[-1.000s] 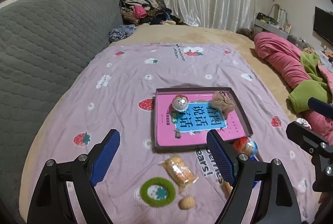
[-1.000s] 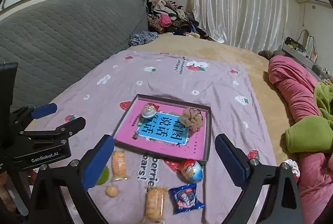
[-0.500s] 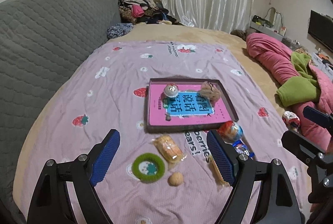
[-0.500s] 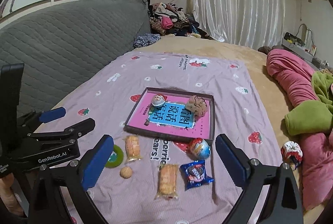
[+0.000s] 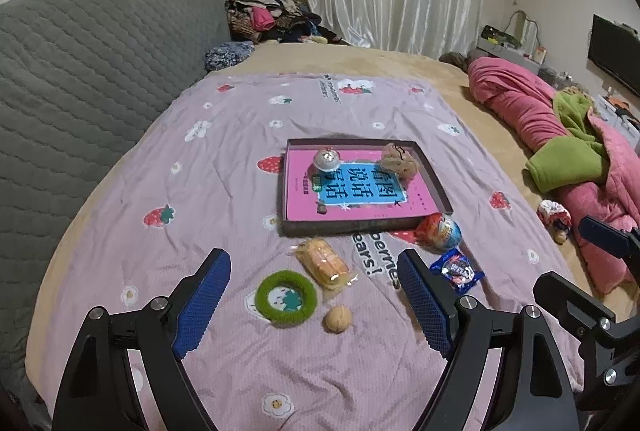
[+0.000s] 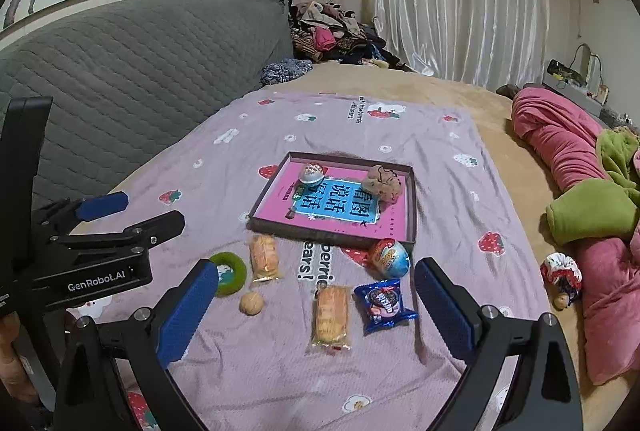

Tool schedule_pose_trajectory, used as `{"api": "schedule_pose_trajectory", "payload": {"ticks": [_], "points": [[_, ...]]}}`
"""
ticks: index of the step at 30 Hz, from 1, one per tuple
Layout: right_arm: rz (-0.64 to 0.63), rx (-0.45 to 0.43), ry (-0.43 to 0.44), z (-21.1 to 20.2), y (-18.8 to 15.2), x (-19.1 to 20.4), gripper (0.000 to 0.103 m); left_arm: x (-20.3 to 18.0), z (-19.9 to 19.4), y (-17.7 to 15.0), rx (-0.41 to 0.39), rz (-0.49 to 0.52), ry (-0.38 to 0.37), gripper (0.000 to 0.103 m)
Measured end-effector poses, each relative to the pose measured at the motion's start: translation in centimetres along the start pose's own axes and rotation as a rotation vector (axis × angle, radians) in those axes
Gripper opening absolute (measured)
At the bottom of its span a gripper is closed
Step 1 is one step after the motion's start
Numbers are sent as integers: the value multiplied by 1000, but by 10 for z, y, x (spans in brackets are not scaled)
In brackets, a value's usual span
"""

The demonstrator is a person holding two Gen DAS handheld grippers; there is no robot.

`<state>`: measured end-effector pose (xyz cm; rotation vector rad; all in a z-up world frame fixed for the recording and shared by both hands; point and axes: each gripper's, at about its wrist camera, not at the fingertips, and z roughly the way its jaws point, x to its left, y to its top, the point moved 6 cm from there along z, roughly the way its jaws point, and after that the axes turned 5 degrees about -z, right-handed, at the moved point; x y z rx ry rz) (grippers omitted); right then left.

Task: Organize objects
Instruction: 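Withdraw both tools from the tray and approach the remaining snacks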

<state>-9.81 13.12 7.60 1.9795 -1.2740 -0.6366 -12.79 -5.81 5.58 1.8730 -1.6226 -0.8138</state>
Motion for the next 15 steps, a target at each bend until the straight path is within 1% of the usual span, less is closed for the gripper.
{"api": "schedule_pose_trajectory", "payload": {"ticks": [15], "points": [[3,24,6,9,-26,11,99,16,17,-29,48,-13,14,86]]}}
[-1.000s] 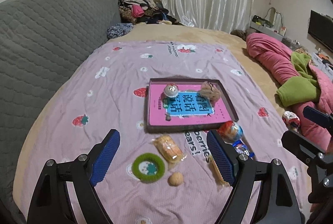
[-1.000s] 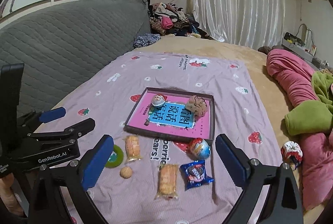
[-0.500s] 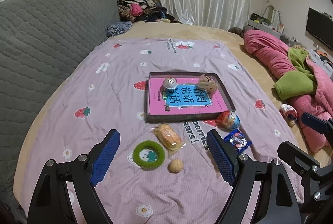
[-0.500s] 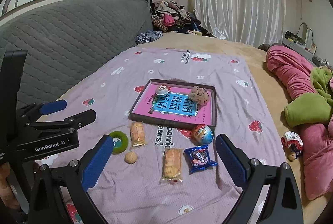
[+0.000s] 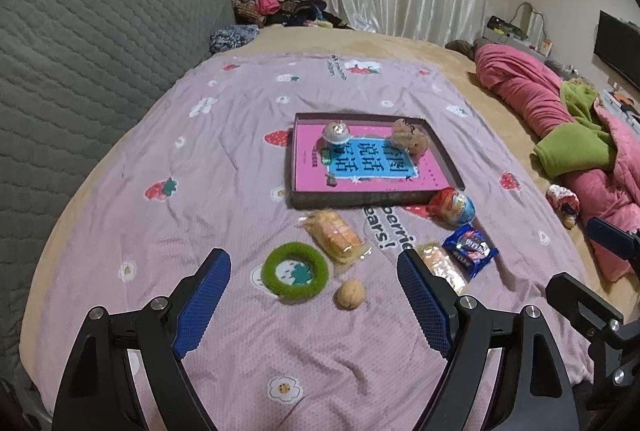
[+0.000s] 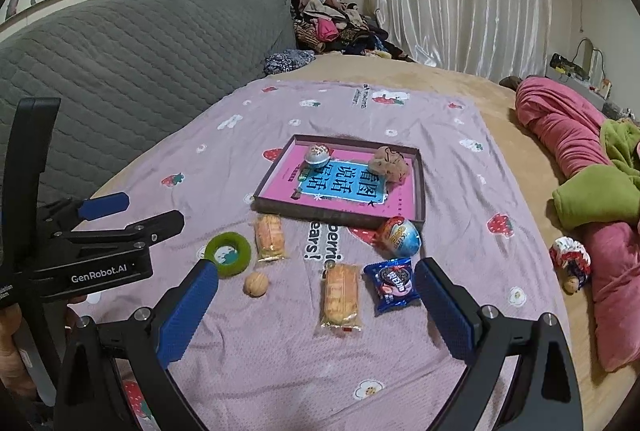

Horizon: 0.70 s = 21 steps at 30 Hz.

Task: Organize objects
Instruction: 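Withdraw both tools from the tray and approach the remaining snacks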

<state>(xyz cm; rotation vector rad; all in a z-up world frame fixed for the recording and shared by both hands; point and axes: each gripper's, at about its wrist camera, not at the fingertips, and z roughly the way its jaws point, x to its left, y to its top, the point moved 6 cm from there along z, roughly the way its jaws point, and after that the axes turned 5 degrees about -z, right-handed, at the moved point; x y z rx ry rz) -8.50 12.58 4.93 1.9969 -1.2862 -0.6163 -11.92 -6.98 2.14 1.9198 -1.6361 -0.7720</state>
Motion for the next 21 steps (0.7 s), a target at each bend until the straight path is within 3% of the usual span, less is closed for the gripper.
{"api": "schedule_pose_trajectory", "payload": {"ticks": [21], "points": [[28,58,20,29,-35,2,99,7,28,-34,48,4,6,86]]}}
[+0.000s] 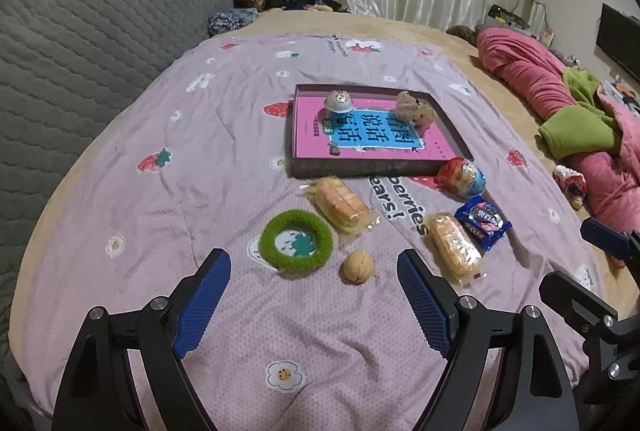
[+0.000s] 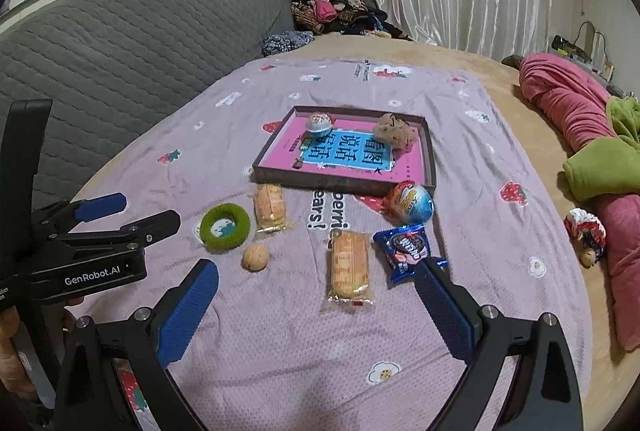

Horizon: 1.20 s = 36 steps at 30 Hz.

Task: Organize objects
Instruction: 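Withdraw both tools from the tray and approach the remaining snacks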

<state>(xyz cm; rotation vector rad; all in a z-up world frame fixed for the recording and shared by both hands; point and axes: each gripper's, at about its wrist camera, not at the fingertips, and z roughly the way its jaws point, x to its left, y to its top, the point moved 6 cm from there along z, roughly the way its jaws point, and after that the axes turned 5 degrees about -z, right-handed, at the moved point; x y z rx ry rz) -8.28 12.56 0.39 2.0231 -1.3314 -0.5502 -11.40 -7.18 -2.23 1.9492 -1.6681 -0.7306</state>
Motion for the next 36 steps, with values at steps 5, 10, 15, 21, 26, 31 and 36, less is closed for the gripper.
{"api": "schedule_pose_trajectory", "payload": {"ticks": [5,10,15,21,26,31,36], "points": [[8,13,6,7,-7,0,99,1,5,-5,3,-2,6,86],[10,22,7,12,-10,0,99,1,8,-9,6,2,12,86],[13,30,6,17,-13,-2,99,2,13,-11,12,2,12,86],[14,44,5,25,-19,-1,99,5,24,-16,32,-4,14,86],[19,49,2,31,-23,-1,99,6,32,-21,42,-3,14,86],[25,48,-4,37,-26,-3,99,9,42,-23,50,-13,15,86],[30,57,-10,46,-29,-5,99,14,54,-25,61,-14,19,86]]}}
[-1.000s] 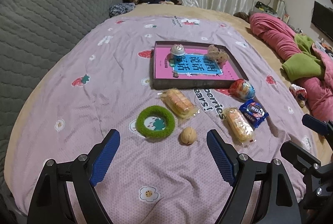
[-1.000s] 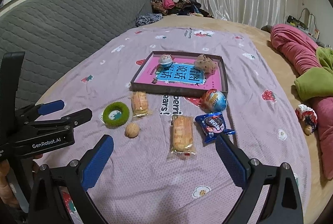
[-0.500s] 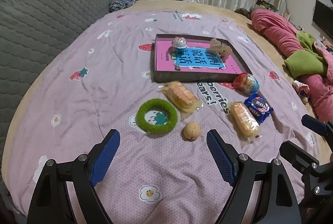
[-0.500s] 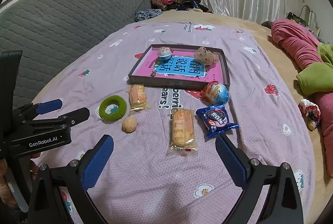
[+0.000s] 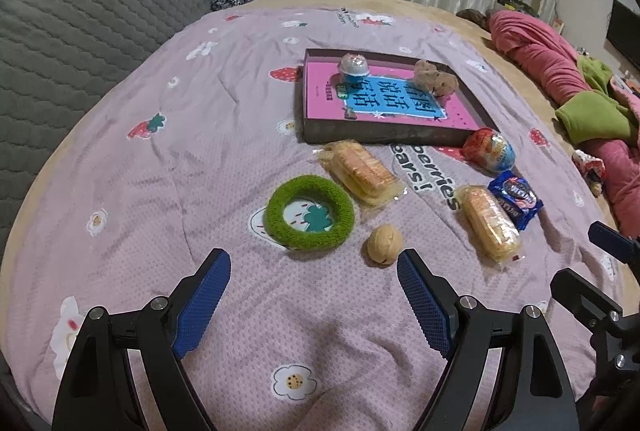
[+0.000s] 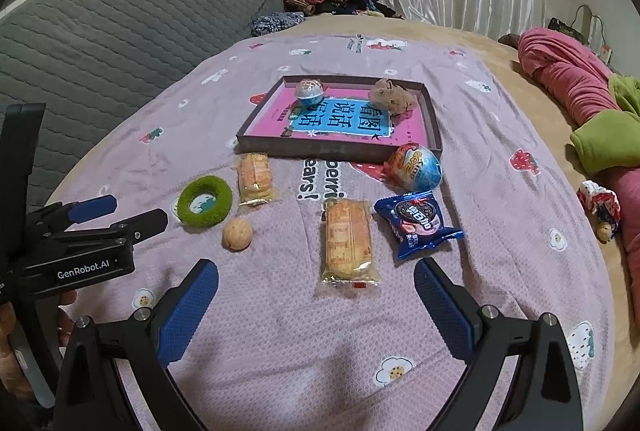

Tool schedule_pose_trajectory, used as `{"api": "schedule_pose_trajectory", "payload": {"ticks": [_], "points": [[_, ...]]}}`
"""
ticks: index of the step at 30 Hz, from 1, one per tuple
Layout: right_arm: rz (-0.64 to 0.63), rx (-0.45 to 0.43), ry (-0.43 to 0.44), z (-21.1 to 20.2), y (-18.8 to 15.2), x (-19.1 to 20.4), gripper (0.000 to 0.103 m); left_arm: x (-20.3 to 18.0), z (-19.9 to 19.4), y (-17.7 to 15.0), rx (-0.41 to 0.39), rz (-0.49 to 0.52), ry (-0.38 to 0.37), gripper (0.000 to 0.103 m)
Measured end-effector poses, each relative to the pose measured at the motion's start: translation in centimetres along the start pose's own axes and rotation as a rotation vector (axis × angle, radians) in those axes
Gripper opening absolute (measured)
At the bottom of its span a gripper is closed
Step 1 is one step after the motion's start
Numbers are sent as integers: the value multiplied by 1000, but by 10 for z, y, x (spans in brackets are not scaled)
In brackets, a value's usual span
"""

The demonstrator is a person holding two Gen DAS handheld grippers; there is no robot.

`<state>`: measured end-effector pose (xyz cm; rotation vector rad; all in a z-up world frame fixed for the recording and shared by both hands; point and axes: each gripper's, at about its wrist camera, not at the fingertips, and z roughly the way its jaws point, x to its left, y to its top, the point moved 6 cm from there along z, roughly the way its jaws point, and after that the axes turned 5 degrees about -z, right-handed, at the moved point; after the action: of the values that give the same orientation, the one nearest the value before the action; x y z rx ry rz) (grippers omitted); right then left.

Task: Organize objects
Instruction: 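Withdraw both tools from the tray and approach the remaining snacks, then grasp the green ring with the left tool while the right tool grasps the wrapped cake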

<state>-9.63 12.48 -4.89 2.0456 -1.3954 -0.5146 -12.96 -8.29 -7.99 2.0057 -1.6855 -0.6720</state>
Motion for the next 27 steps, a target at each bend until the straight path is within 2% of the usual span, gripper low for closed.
{"api": "schedule_pose_trajectory", "payload": {"ticks": [15,27], "points": [[26,32,-19,34,-8,-3,99,-1,35,-4,27,36,-4,86],[54,55,-47,60,-9,-7,99,9,64,0,58,2,-18,86]]}}
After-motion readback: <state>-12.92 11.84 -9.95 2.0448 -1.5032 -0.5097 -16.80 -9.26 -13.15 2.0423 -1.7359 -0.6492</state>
